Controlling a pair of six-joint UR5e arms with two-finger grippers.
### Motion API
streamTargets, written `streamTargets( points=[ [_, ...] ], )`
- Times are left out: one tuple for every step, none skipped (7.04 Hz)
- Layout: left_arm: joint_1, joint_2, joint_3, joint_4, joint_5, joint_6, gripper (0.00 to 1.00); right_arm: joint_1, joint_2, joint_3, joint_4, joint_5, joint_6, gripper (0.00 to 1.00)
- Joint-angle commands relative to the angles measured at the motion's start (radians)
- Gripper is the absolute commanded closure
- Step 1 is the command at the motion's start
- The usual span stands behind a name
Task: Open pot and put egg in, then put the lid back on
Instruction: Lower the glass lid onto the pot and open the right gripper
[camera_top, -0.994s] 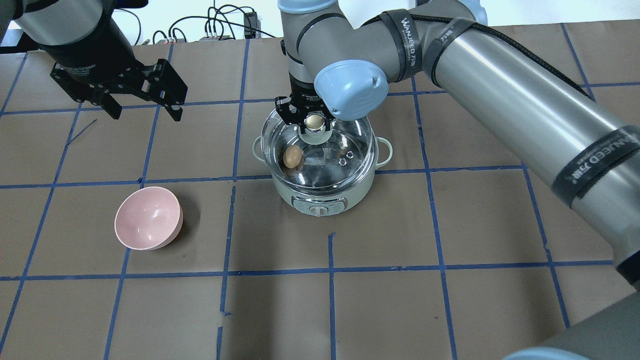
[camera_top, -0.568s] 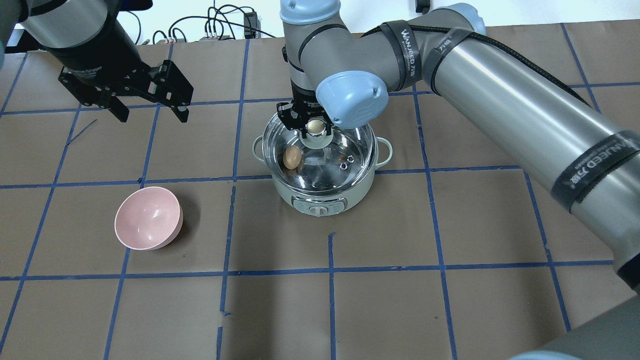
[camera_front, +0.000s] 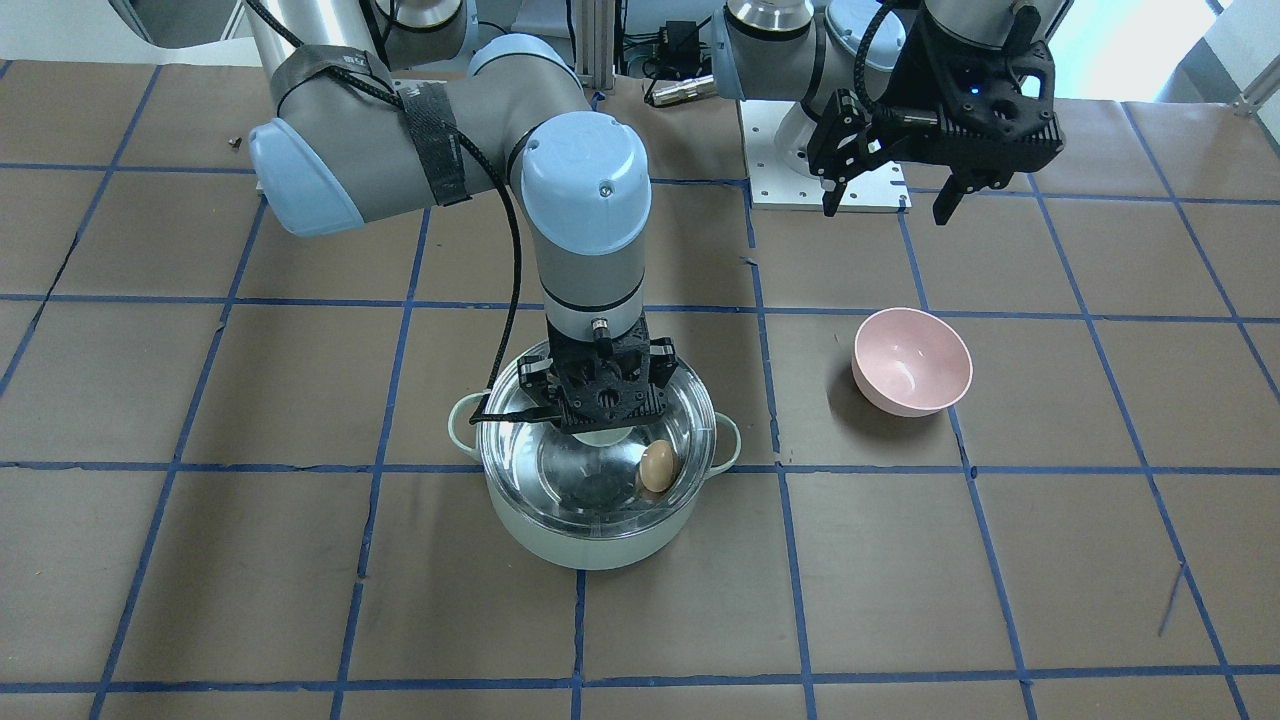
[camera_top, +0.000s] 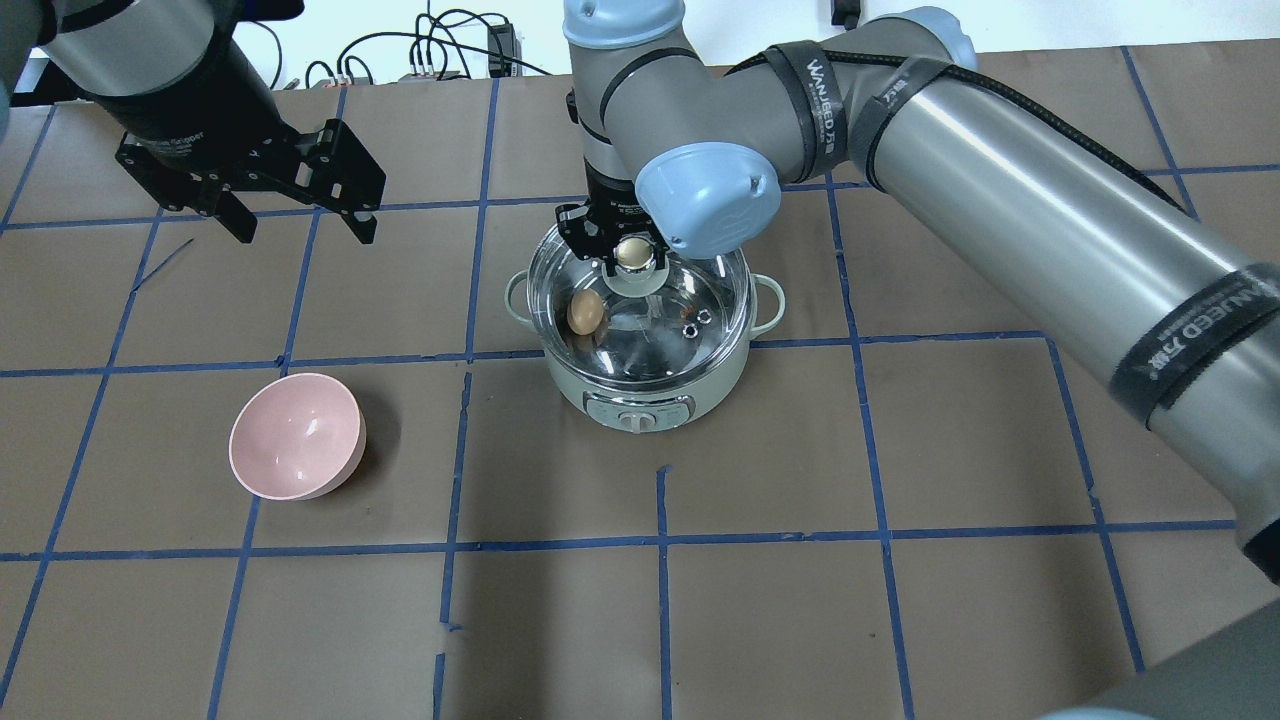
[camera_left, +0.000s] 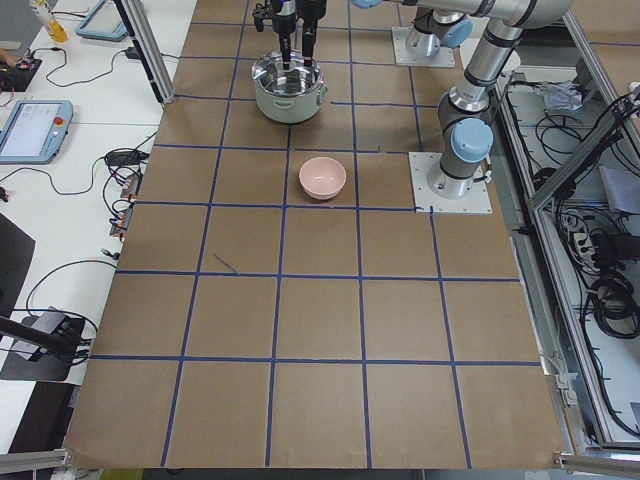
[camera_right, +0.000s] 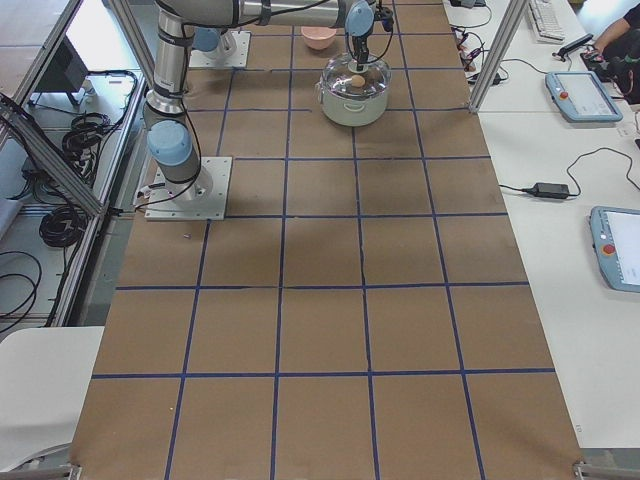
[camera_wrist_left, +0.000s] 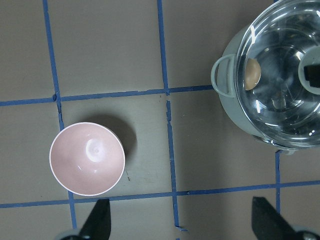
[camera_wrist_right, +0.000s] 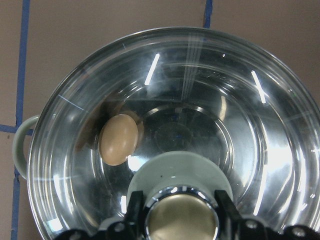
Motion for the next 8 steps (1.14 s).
streamTargets(
  points=[
    [0.0, 0.0, 0.0, 0.003, -0.001, 0.0, 0.0, -0.002, -0.018, 0.015, 0.003, -0.001, -0.016, 0.83],
    [0.0, 0.0, -0.002, 0.013, -0.002, 0.0, 0.0, -0.002, -0.018, 0.026, 0.0, -0.001, -0.016, 0.83],
    [0.0, 0.0, -0.002, 0.015, -0.004, 0.0, 0.0, -0.002, -0.018, 0.034, -0.003, -0.001, -0.017, 0.83],
    [0.0, -0.002, -0.002, 0.017, -0.007, 0.0, 0.0, -0.002, -0.017, 0.035, -0.003, -0.001, -0.017, 0.83],
    [-0.001, -0.003, -0.002, 0.017, -0.007, 0.0, 0.0, -0.002, -0.017, 0.035, -0.003, 0.001, -0.017, 0.82],
    [-0.001, -0.003, -0.003, 0.018, -0.008, 0.0, 0.0, -0.002, -0.017, 0.035, -0.005, -0.001, -0.017, 0.82],
    [0.0, -0.003, -0.003, 0.02, -0.008, 0.0, 0.0, -0.002, -0.015, 0.035, -0.008, -0.001, -0.017, 0.82],
    [0.0, -0.003, -0.003, 0.023, -0.008, 0.0, 0.0, -0.002, -0.015, 0.035, -0.017, 0.001, -0.017, 0.82]
  ],
)
